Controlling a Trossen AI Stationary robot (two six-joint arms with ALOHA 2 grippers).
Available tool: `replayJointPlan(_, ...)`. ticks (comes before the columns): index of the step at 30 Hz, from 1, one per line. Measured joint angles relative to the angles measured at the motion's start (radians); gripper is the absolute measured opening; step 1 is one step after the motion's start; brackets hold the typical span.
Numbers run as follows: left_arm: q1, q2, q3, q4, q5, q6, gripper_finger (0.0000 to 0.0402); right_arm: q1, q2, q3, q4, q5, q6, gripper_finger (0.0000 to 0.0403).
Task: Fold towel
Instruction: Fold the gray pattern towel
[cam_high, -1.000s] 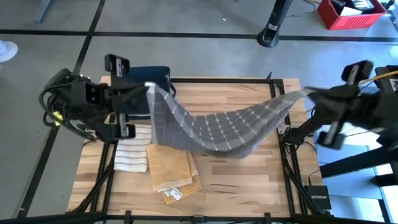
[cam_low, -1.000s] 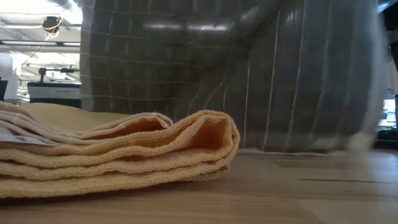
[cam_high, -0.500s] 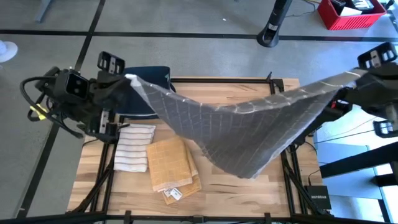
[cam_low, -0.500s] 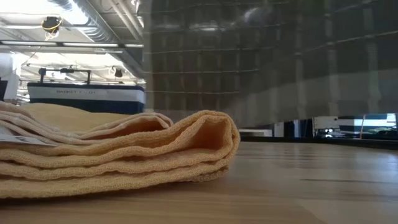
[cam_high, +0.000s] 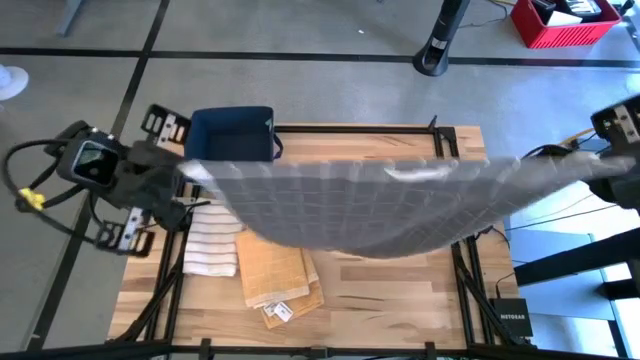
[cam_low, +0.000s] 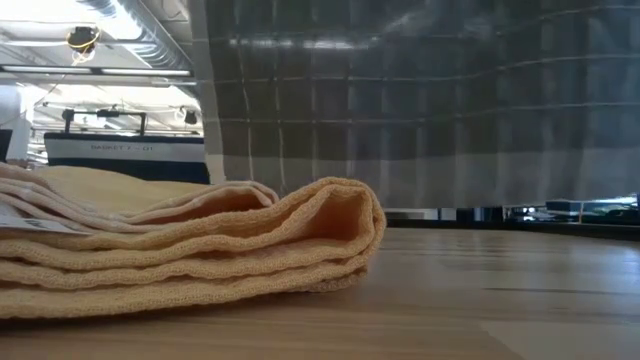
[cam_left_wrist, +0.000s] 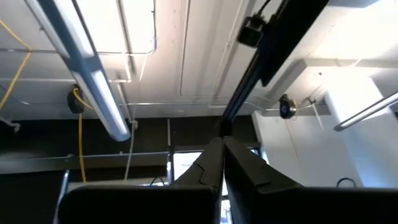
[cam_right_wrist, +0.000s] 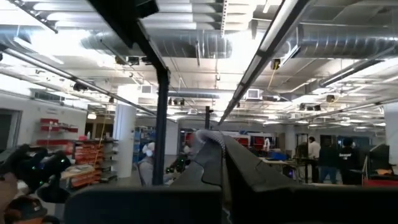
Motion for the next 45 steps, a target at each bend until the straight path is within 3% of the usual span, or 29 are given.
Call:
replayJointPlan(12,-0.051,0.006,0.0,0.023,0.001,0.127,0.0005,-0.003,0.02,-0.001,0.007,0.038,-0.027,0.0005)
replayJointPlan(15,-0.051,0.005,0.001,-0.052,-0.086,0.19,0.0005,-0.003,0.02,-0.001,0.004,0.131,-0.041,0.0005)
replayJointPlan(20,-0.029,0.006,-0.009,-0.274,-0.324,0.279,0.0005,-0.042,0.021,-0.011,-0.015,0.287,-0.045,0.0005)
replayJointPlan(23,0.006,0.006,-0.031,-0.431,-0.414,0.197,0.0005,-0.083,0.023,-0.023,-0.029,0.308,-0.026,0.0005)
replayJointPlan(29,0.093,0.033,-0.099,-0.599,-0.434,-0.063,0.0019,-0.167,0.022,-0.029,-0.09,0.345,0.011,0.0005)
replayJointPlan(38,0.181,0.124,-0.175,-0.694,-0.43,-0.319,0.0119,-0.417,0.023,-0.03,-0.315,0.404,0.132,0.0005)
replayJointPlan(45,0.274,0.221,-0.206,-0.763,-0.426,-0.346,0.0156,-0.503,0.026,-0.03,-0.341,0.367,0.132,0.0005)
